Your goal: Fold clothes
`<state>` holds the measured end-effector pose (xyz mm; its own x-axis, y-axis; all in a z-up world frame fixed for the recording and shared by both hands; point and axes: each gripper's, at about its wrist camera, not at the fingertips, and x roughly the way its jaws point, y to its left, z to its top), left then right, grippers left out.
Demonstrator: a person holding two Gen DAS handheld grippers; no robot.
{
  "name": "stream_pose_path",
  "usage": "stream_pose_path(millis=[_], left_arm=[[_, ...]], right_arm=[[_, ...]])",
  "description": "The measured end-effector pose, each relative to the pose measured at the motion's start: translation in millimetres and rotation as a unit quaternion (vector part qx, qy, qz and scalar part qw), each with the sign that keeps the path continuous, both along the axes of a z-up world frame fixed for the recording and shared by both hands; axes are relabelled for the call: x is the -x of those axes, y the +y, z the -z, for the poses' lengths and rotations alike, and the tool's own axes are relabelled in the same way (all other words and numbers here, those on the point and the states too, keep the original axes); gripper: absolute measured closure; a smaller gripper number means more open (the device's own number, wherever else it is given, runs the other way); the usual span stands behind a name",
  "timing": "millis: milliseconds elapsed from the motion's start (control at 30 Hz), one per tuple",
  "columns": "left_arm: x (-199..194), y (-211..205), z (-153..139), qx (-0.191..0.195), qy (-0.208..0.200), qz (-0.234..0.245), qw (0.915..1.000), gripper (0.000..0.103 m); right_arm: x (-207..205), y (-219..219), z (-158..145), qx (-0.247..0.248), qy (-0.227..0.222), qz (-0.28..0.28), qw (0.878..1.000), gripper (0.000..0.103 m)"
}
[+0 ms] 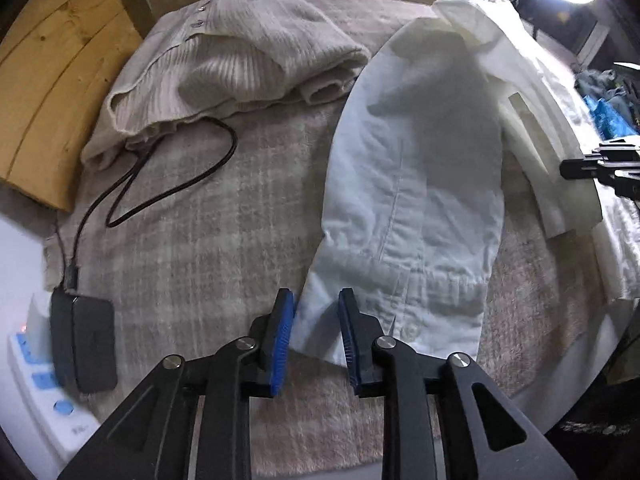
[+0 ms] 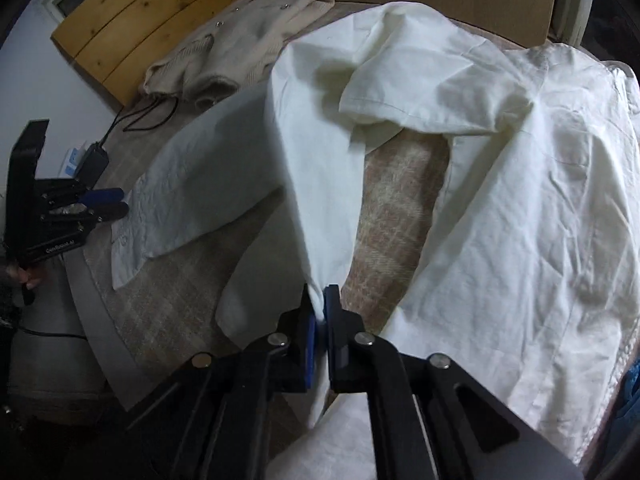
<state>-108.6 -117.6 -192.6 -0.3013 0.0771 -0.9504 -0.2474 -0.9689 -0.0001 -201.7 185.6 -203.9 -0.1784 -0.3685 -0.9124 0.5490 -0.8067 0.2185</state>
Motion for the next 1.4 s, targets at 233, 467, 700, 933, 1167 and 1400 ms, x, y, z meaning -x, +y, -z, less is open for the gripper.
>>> stream_pose_path(millis=[233, 467, 700, 933, 1167, 1400], left_arm=[[-6.3, -10.1, -11.9, -0.029, 0.012, 0.017, 0.9994, 0.081], [-13.9, -32.6, -25.5, -0.043, 0.035, 0.006, 0.9985, 0.081], [-23.4, -50.7, -31.1, -0.065, 0.044, -0.004, 0.9969, 0.080], [-4.6, -35.7, -19.2, -0.066, 0.042, 0.025, 0.9966, 0.076], [-37.5, 21.1, -21.8, -0.030, 0.074, 0.172, 0.9820, 0.060], [-21.5, 41.5, 2.1, 0.011, 0.067, 0.219, 0.9735, 0.093]], right_arm=[[-0.5, -25.8, -107.4, -0.017, 0.067, -0.068, 0.995, 0.099], [2.2, -106.7, -113.3, 0.036, -0.020, -0.163, 0.986, 0.081], [13.7, -95.8, -79.0, 0.113, -0.088, -0.115, 0.983, 0.073], [7.5, -63.5, -48.8, 0.093, -0.049, -0.061, 0.993, 0.072], [-1.8, -65.1, -3.1, 0.085, -0.118, -0.025, 0.989, 0.072], [3.8, -40.4, -0.3, 0.085, -0.120, 0.017, 0.989, 0.072]])
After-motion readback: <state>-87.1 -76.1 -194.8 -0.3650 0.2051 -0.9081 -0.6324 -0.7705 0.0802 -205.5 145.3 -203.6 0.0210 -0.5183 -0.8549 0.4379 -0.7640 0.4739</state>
